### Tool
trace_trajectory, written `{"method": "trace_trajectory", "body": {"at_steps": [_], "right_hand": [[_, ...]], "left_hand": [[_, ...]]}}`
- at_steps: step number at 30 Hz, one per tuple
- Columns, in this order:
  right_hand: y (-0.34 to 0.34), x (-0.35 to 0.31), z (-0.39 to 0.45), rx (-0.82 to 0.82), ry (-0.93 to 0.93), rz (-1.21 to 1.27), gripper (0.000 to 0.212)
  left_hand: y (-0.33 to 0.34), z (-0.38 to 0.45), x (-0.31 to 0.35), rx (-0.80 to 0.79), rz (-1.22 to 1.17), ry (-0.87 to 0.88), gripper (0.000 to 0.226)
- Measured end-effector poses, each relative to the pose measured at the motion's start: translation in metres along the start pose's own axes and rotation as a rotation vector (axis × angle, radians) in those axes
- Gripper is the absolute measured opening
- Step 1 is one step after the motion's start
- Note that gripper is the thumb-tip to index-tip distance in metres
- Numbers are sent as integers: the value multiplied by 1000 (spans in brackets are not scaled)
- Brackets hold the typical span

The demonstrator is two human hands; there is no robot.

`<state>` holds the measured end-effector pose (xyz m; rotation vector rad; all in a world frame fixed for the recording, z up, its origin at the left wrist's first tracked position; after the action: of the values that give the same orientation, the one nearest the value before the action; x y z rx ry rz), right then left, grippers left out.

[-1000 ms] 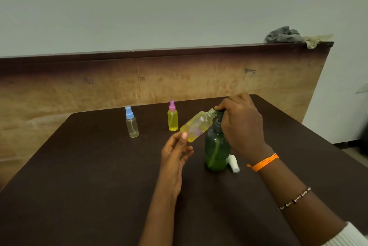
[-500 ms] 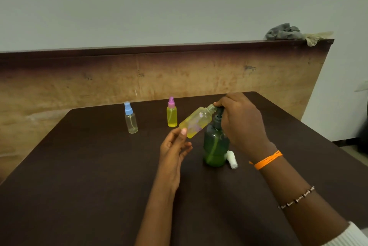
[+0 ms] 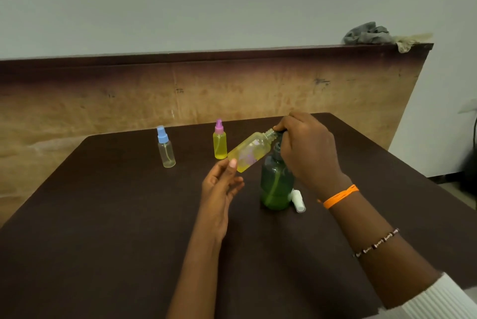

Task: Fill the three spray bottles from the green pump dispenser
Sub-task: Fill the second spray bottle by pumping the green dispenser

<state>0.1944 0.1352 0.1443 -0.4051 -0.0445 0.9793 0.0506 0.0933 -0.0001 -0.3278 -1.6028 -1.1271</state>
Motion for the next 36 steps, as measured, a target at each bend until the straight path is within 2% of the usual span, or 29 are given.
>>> {"method": "trace_trajectory", "body": {"at_steps": [4,15,21,26,30,36], "right_hand": [[3,2,-28,123,36,14,26],[-1,-3,-1,10,-54,-64,29],[5,6,-31,117,63,-32,26],[3,1,-16,30,48,-51,27],[6,7,2,-92,170,-61,17],[7,8,-36,101,154,-30,33]], "left_hand": [[-1,2,-2,-2,6,5,30],[0,-2,-3,-5,19,-3,32],[-3,3,-4,1,4,-3,30],[-2,-1,-4,1,20,-24,31],[0,-3,-2,-5,9,-13,30],[0,2,-4,-19,1,-17,35]]}}
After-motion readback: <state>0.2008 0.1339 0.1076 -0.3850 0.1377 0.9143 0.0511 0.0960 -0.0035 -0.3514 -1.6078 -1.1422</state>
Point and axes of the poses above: each hand's wrist, its own z-axis towards the middle knuckle, its own y-axis out of the palm, x = y × z, the point moved 10 cm from there along z, towards the middle knuckle, and after that the axes turned 6 degrees about x, right-handed, at the moved point
